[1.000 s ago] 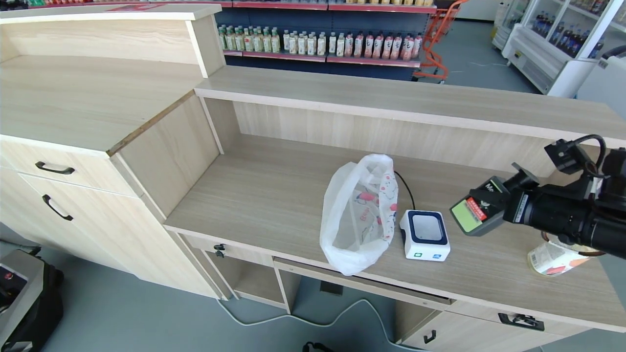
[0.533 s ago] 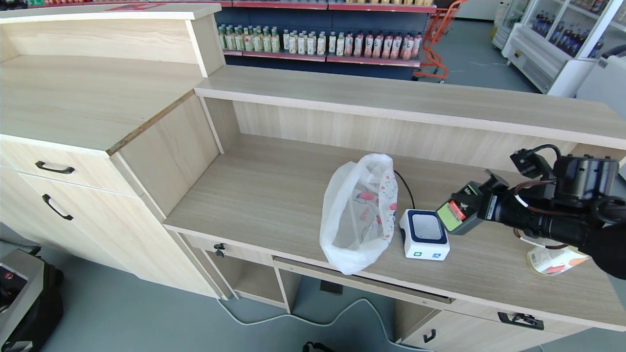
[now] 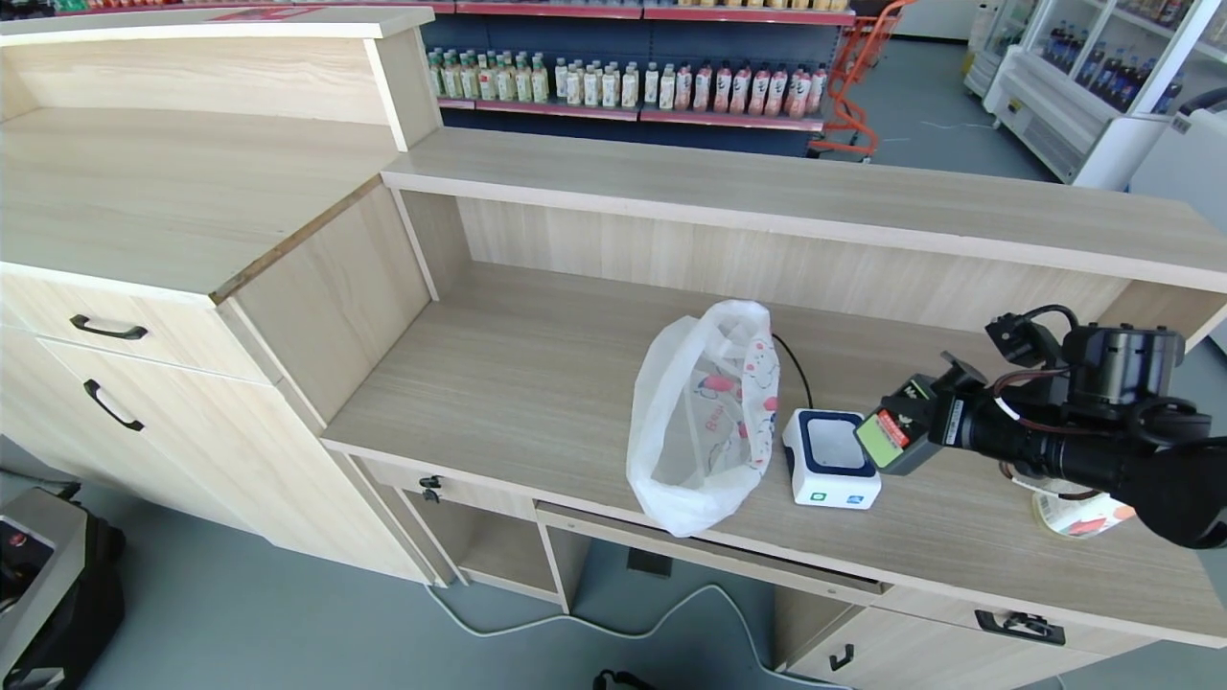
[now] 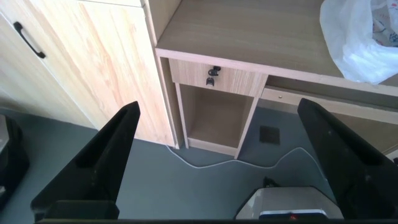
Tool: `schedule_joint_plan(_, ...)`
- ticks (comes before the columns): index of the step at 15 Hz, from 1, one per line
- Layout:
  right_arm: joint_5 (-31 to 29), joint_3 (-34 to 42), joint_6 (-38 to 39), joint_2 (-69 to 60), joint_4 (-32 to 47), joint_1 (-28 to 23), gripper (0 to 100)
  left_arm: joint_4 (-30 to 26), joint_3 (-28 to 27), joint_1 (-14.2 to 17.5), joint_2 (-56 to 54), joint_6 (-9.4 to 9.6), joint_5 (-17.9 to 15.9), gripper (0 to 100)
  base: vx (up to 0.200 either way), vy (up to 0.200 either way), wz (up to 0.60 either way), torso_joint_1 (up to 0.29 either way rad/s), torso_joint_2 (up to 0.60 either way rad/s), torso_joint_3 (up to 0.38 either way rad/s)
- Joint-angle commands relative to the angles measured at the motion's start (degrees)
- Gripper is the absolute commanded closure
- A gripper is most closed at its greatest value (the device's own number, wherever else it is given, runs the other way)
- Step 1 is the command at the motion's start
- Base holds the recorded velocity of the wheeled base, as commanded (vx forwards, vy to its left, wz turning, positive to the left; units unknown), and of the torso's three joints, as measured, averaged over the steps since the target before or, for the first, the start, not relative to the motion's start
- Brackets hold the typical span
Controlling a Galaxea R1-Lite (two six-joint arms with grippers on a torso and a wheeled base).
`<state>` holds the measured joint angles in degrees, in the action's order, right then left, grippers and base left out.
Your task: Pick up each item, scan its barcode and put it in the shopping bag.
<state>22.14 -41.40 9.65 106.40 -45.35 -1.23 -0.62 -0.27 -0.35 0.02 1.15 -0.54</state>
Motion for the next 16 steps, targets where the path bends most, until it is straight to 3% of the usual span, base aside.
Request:
schedule_joint_plan(1,0.1,0.0,-0.1,1.5,-0.5,0.2,100,0.0,0.0,0.0,0.0,0.0,0.0,0,0.0,0.0,0.0,0.0,0.0,0.0)
schedule_joint_plan(10,5.2,-0.5,-0.3,5.3,-6.1,0.4,100,0.0,0.0,0.0,0.0,0.0,0.0,0,0.0,0.0,0.0,0.0,0.0,0.0)
schedule_joint_plan(16,5.4,-3.3,-2.7,8.6,-6.5,1.8,100,0.0,0.0,0.0,0.0,0.0,0.0,0,0.0,0.0,0.0,0.0,0.0,0.0)
